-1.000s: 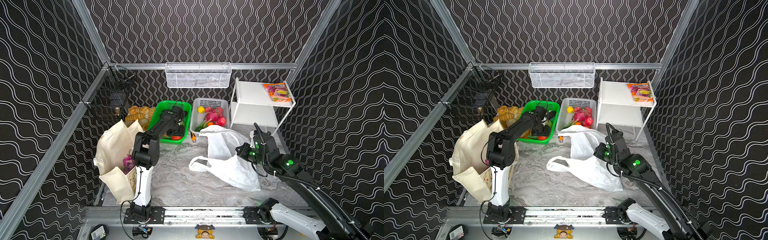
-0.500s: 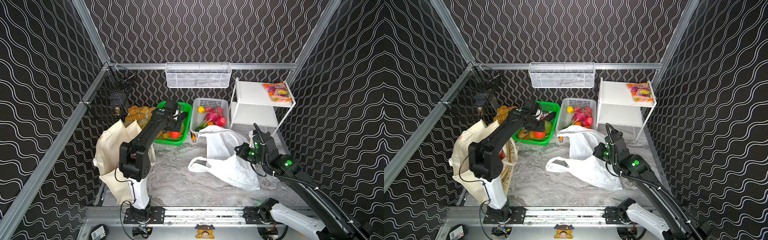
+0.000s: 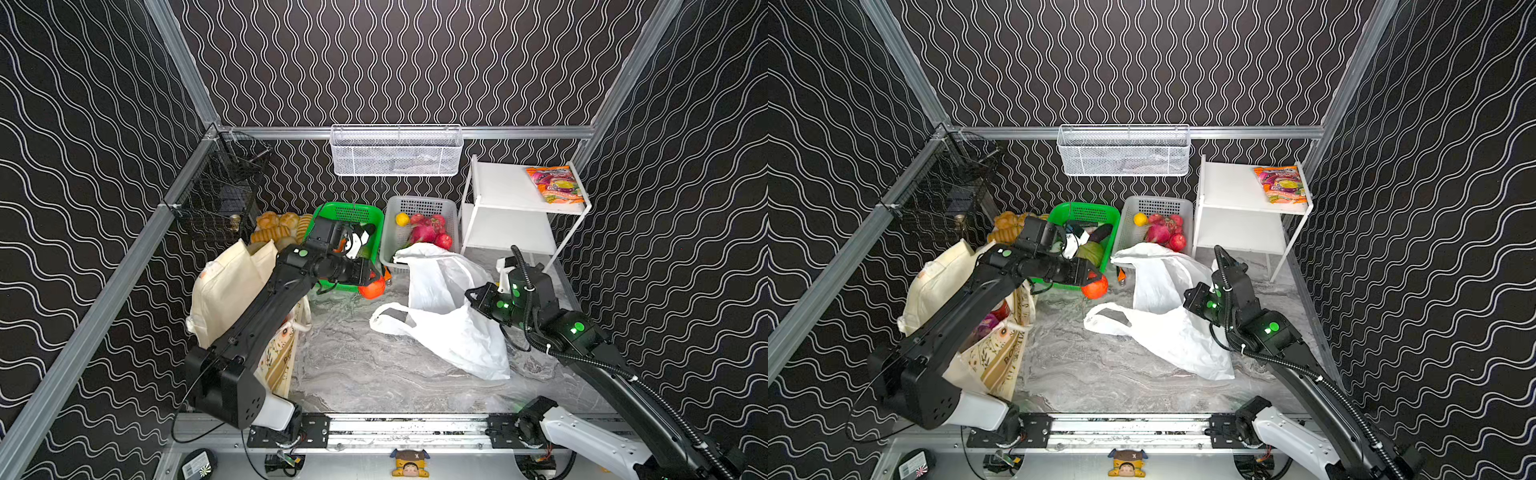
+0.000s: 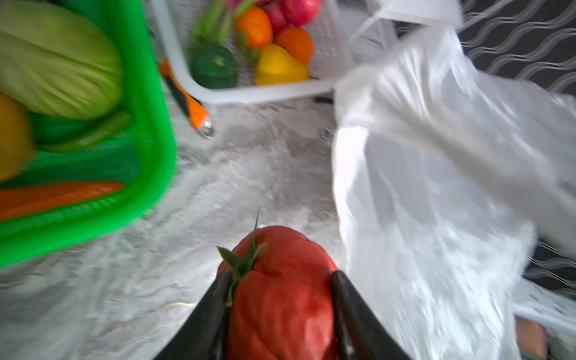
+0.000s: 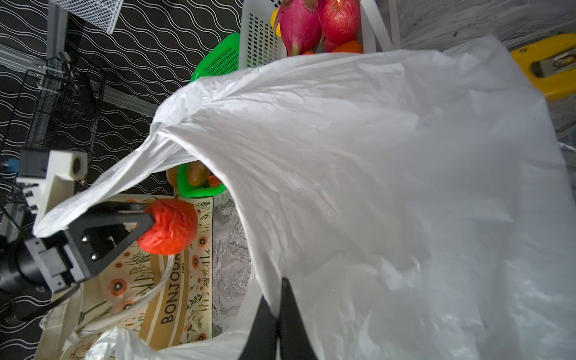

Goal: Place the mixed food into the grocery bags and tie them
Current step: 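Carry the red tomato into the white plastic bag held open by the right gripper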

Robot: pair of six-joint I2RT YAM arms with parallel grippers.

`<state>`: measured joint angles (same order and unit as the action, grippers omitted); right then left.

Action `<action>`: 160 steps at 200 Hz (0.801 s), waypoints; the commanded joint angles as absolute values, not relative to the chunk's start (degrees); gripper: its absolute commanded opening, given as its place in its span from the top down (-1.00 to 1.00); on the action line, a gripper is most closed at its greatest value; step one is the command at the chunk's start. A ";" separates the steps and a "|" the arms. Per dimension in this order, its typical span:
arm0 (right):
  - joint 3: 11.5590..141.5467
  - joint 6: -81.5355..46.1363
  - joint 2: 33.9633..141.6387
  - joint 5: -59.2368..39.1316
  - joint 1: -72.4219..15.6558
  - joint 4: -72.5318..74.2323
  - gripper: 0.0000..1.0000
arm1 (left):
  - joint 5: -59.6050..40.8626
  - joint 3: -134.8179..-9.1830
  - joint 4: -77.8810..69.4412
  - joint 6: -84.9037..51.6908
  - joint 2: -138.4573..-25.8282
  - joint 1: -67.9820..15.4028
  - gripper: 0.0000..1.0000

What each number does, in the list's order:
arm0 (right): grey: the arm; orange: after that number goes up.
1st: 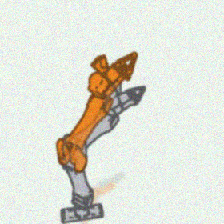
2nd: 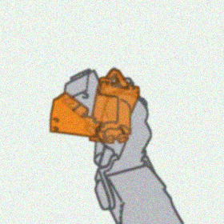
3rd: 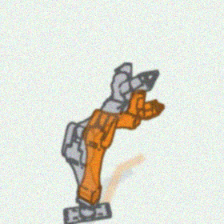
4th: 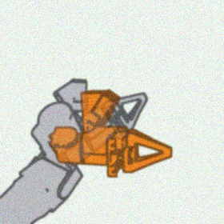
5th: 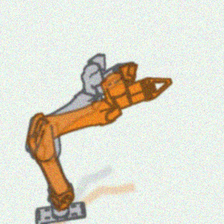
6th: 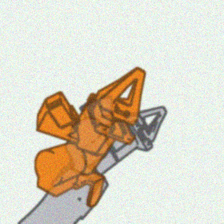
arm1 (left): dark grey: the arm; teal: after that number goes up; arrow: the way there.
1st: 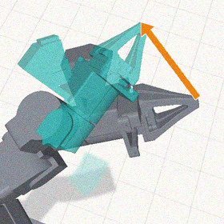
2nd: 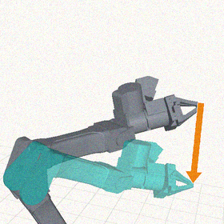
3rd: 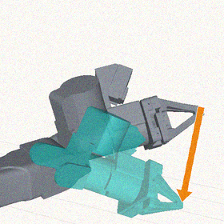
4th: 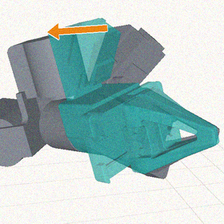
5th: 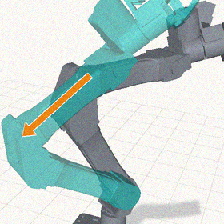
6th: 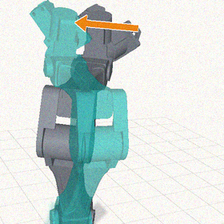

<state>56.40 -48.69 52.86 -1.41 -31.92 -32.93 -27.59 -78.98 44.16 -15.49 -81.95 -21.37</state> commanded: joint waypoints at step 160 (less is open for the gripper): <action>45.88 -59.43 49.09 -24.26 -31.94 -4.08 1.00 | -36.82 -73.82 17.13 -32.05 -81.65 -34.23 -0.25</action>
